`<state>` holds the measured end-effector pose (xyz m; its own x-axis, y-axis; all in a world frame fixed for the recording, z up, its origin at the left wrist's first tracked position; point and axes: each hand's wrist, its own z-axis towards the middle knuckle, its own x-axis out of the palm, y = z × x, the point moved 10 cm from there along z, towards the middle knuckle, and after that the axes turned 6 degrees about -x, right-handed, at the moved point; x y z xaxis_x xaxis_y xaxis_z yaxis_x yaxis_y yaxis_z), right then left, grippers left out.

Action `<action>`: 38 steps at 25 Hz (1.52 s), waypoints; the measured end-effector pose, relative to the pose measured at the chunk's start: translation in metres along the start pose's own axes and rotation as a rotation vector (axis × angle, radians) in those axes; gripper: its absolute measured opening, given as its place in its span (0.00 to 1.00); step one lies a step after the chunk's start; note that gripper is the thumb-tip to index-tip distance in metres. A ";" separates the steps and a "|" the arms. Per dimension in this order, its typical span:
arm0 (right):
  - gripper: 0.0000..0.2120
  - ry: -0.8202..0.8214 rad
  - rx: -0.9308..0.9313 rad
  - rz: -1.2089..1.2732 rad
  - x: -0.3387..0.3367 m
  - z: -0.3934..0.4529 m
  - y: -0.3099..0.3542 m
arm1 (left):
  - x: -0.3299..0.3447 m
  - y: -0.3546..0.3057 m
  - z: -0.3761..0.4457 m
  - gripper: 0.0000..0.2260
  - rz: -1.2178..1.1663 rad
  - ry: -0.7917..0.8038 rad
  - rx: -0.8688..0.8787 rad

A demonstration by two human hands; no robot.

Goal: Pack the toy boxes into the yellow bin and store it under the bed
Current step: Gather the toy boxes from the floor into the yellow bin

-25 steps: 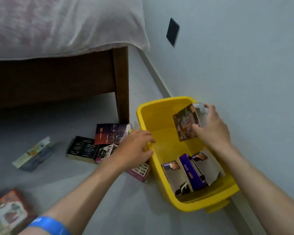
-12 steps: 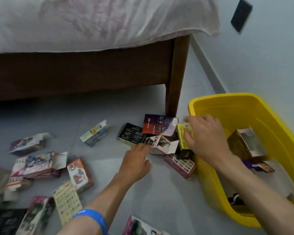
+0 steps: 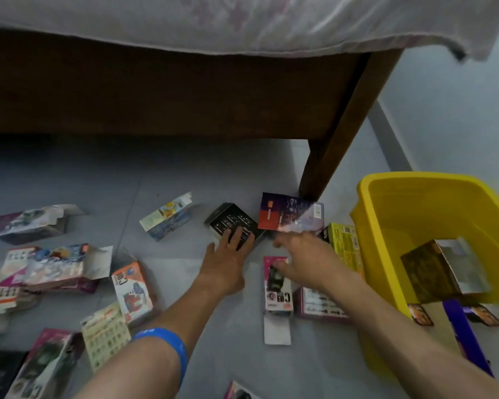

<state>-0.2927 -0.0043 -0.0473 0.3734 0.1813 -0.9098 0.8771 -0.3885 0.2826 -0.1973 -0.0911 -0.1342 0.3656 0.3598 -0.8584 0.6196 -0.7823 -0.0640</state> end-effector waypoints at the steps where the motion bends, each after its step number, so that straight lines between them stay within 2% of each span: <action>1: 0.23 -0.053 0.017 0.029 -0.007 0.019 -0.005 | 0.006 0.004 -0.011 0.45 -0.004 -0.022 -0.001; 3: 0.36 -0.032 0.121 -0.005 -0.001 0.049 -0.028 | 0.011 0.005 -0.040 0.42 -0.060 -0.041 0.017; 5: 0.46 0.104 0.241 -0.041 0.026 0.070 -0.044 | 0.005 0.024 -0.066 0.32 -0.157 -0.061 0.035; 6: 0.48 0.150 0.276 -0.108 0.041 0.076 -0.044 | -0.002 0.040 -0.077 0.25 -0.215 -0.092 0.034; 7: 0.50 0.128 0.265 -0.212 0.048 0.081 -0.038 | -0.011 0.059 -0.086 0.20 -0.279 -0.145 0.022; 9: 0.50 0.029 0.151 -0.353 0.052 0.091 -0.010 | -0.025 0.108 -0.107 0.17 -0.415 -0.278 -0.049; 10: 0.49 0.014 0.118 -0.343 0.053 0.093 0.000 | -0.025 0.137 -0.120 0.17 -0.467 -0.338 -0.130; 13: 0.54 0.106 0.208 -0.103 0.063 0.087 -0.007 | -0.006 0.240 -0.171 0.17 -0.466 -0.547 -0.539; 14: 0.55 0.121 0.234 -0.047 0.067 0.083 -0.006 | 0.012 0.272 -0.192 0.20 -0.480 -0.535 -0.684; 15: 0.56 0.116 0.247 -0.022 0.071 0.078 -0.003 | 0.038 0.296 -0.210 0.26 -0.513 -0.439 -0.790; 17: 0.55 0.092 0.208 0.084 0.081 0.071 0.015 | 0.090 0.318 -0.224 0.41 -0.467 -0.124 -0.795; 18: 0.55 0.083 0.171 0.216 0.087 0.068 0.029 | 0.106 0.322 -0.228 0.45 -0.412 -0.043 -0.768; 20: 0.55 0.025 0.124 0.634 0.087 0.062 0.052 | 0.114 0.330 -0.228 0.46 -0.454 -0.064 -0.780; 22: 0.47 -0.042 0.084 0.937 0.075 0.046 0.065 | 0.112 0.326 -0.222 0.44 -0.788 -0.088 -0.789; 23: 0.41 -0.058 0.059 1.038 0.070 0.036 0.075 | 0.104 0.324 -0.220 0.41 -0.910 -0.129 -0.766; 24: 0.35 -0.067 0.038 1.145 0.063 0.032 0.085 | 0.086 0.325 -0.221 0.36 -0.937 -0.199 -0.746; 26: 0.27 -0.007 0.057 1.383 0.061 0.009 0.096 | 0.043 0.293 -0.217 0.24 -0.799 -0.348 -0.599; 27: 0.25 0.021 0.071 1.516 0.060 0.003 0.105 | 0.022 0.265 -0.209 0.22 -0.693 -0.347 -0.444; 29: 0.18 0.065 0.167 1.761 0.063 -0.018 0.111 | 0.013 0.168 -0.189 0.29 -0.583 -0.142 -0.064; 30: 0.16 0.080 0.207 1.841 0.067 -0.029 0.113 | 0.014 0.130 -0.183 0.35 -0.703 -0.075 0.022; 31: 0.18 0.091 0.233 1.872 0.070 -0.041 0.112 | 0.008 0.106 -0.175 0.40 -0.970 -0.058 0.031; 33: 0.29 0.094 0.268 1.850 0.073 -0.063 0.100 | -0.008 0.072 -0.157 0.45 -1.442 -0.065 -0.008; 34: 0.31 0.072 0.271 1.812 0.067 -0.071 0.093 | -0.019 0.058 -0.152 0.45 -1.552 -0.085 -0.008; 36: 0.27 -0.018 0.177 1.696 0.032 -0.078 0.079 | -0.050 0.033 -0.145 0.44 -1.515 -0.144 0.070; 38: 0.26 -0.234 0.084 1.512 -0.022 -0.092 0.045 | -0.099 -0.007 -0.142 0.45 -1.479 -0.160 0.269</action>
<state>-0.2338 0.0574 0.0139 0.8115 -0.5569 0.1768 -0.2908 -0.1225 0.9489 -0.1393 -0.0494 0.0235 -0.5432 0.8395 0.0171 0.2025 0.1508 -0.9676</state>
